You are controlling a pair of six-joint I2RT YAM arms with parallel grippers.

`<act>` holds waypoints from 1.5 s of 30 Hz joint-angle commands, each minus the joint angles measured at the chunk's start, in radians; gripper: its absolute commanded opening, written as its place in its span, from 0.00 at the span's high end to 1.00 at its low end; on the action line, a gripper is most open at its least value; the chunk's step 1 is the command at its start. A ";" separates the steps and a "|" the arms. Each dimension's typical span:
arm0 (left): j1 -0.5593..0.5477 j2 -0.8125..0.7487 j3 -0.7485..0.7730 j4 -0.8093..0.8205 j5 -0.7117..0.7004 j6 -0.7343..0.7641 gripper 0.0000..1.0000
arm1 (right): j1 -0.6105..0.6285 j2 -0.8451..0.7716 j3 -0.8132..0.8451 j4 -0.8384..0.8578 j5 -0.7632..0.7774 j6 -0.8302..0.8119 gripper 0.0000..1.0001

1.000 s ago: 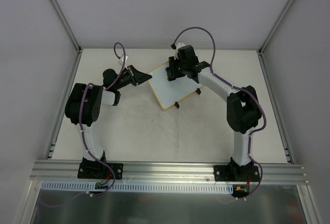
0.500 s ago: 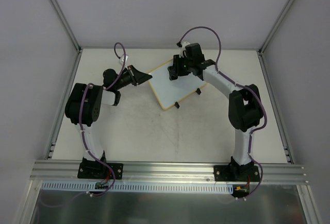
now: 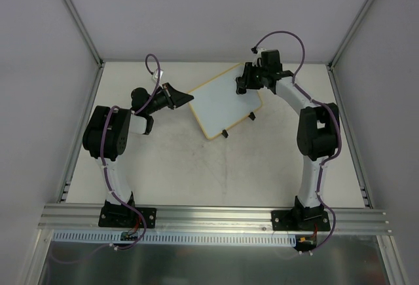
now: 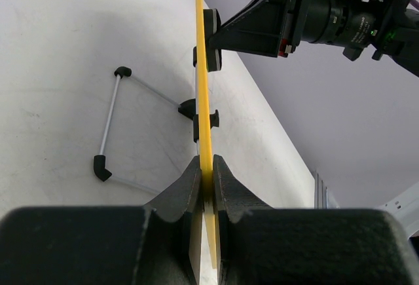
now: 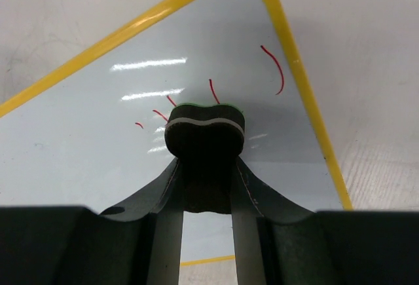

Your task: Erase the whiteboard

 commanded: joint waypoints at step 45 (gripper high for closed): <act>-0.021 -0.043 0.005 0.063 0.104 0.076 1.00 | 0.219 0.058 0.160 -0.119 0.076 -0.057 1.00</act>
